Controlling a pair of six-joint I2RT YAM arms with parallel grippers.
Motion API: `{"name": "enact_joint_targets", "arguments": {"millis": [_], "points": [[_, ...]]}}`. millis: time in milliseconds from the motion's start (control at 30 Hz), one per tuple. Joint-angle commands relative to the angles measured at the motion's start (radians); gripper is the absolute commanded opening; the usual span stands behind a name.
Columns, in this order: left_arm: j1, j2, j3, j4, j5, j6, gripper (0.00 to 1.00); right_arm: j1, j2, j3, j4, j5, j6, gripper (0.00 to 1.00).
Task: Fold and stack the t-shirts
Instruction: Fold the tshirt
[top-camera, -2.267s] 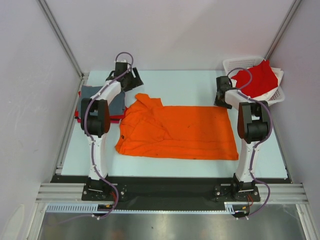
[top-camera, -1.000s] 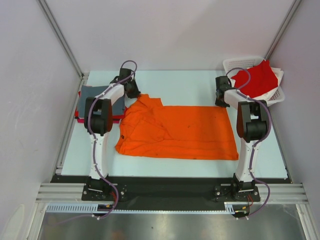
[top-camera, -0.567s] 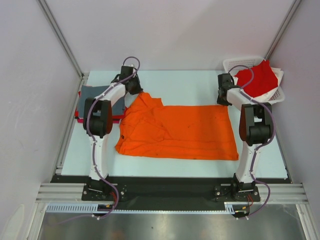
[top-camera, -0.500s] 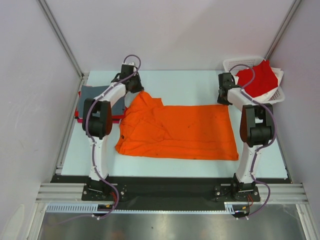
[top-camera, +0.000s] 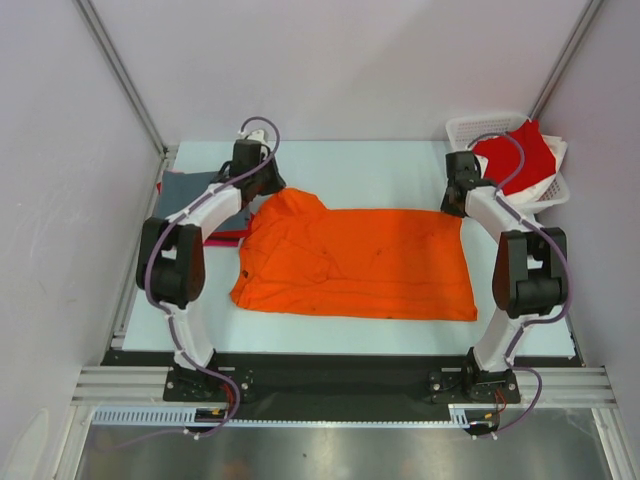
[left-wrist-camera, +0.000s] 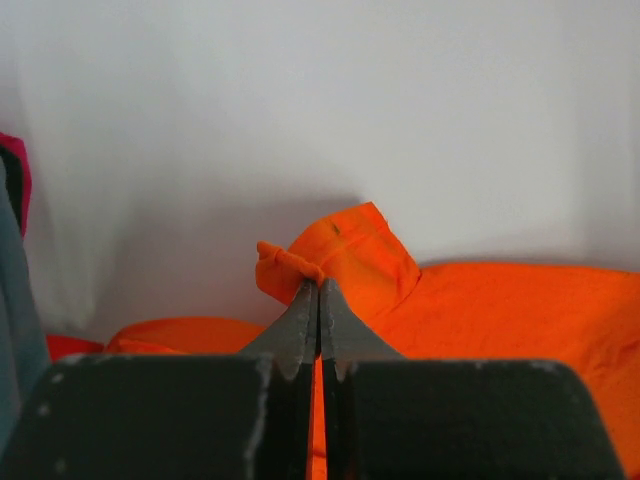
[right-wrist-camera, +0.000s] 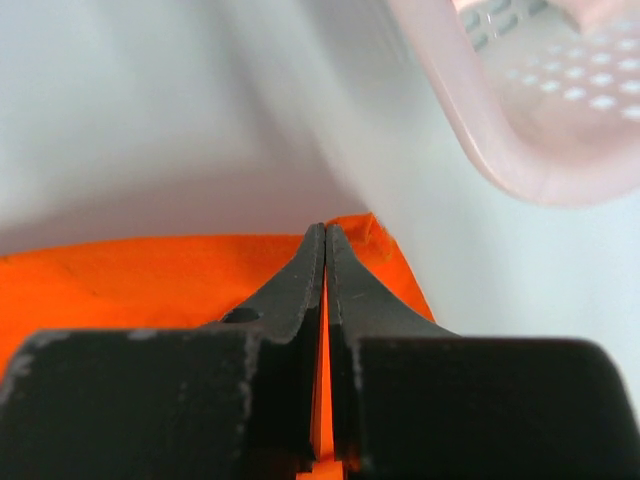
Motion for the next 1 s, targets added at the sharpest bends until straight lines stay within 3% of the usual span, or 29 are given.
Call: {"name": "enact_joint_targets", "arguments": {"millis": [0,233,967], "points": [[-0.012,-0.137,-0.084,0.102,-0.003,0.036,0.01,-0.003,-0.097,-0.052,0.0,-0.012,0.019,0.0],[-0.063,-0.31,-0.295,0.178,-0.044,0.056,0.0,-0.003,-0.21,-0.17,0.017,-0.044,0.033,0.0],[-0.12,-0.781,-0.696,0.165,-0.175,0.063,0.0,-0.024,-0.511,-0.456,0.026,-0.055,0.102,0.0]]}}
